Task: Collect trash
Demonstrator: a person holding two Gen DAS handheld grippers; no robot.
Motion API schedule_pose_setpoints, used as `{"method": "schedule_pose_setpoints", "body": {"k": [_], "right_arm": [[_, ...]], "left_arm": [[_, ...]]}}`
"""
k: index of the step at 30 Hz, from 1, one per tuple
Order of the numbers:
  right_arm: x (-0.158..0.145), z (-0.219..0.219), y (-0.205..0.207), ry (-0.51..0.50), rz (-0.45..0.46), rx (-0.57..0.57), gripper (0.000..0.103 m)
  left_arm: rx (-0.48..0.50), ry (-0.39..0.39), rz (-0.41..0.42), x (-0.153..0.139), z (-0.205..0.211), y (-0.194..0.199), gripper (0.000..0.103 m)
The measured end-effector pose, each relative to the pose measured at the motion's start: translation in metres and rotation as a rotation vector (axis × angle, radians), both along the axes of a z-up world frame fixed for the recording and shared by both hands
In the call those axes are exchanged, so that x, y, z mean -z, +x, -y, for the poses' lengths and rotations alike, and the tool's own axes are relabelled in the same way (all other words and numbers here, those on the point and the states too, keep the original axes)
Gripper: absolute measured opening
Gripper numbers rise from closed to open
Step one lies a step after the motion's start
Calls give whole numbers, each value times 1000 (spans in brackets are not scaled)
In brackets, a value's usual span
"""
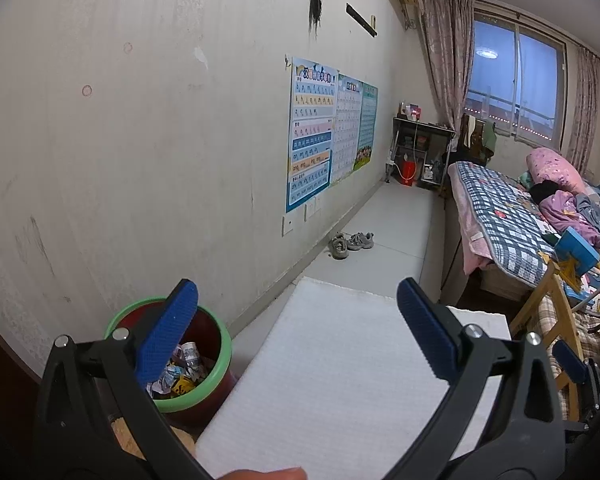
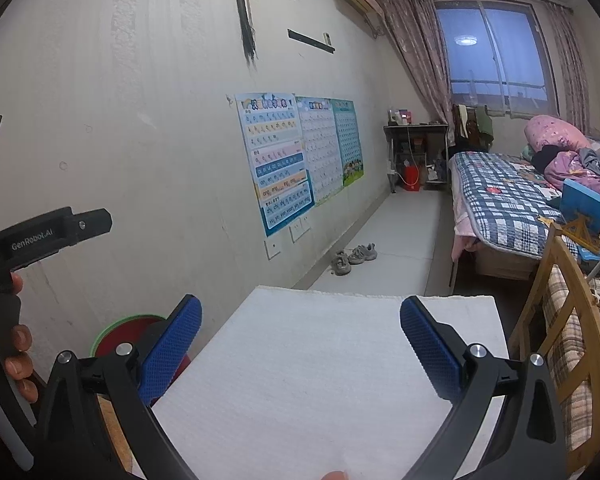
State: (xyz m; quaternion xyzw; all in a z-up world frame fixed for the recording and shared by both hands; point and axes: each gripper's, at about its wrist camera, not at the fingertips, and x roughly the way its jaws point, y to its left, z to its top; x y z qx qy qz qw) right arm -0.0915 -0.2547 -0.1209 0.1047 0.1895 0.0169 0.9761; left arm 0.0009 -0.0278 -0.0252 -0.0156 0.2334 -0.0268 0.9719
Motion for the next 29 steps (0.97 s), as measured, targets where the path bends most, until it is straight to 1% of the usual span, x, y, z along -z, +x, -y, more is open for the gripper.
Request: {"method": "schedule_pose_setpoints", "body": {"k": [5, 15, 17, 20, 23, 24, 26, 27, 29], "right_arm": [[5, 2, -2, 2, -11, 5, 96], [5, 3, -2, 3, -17, 5, 96], [6, 3, 0, 1, -25, 10, 96], [16, 7, 2, -1, -53, 18, 96], [41, 15, 9, -18, -113, 46, 96], [58, 21, 14, -35, -165, 65, 96], [85, 29, 19, -56, -236, 87, 96], [107, 38, 22, -66, -293, 107, 96], [135, 48, 25, -72, -358, 136, 96]], "left_arm": [[1, 2, 1, 0, 0, 0, 98], [2, 0, -4, 1, 0, 0, 98], [-4, 6, -8, 1, 1, 1, 98], [-19, 6, -10, 1, 1, -1, 98], [-19, 21, -4, 0, 3, -1, 98], [-24, 27, -3, 0, 3, -1, 98], [-30, 30, -1, 0, 2, -2, 98], [-36, 30, 0, -1, 2, -3, 98], [-41, 28, 0, -2, 1, -3, 98]]}}
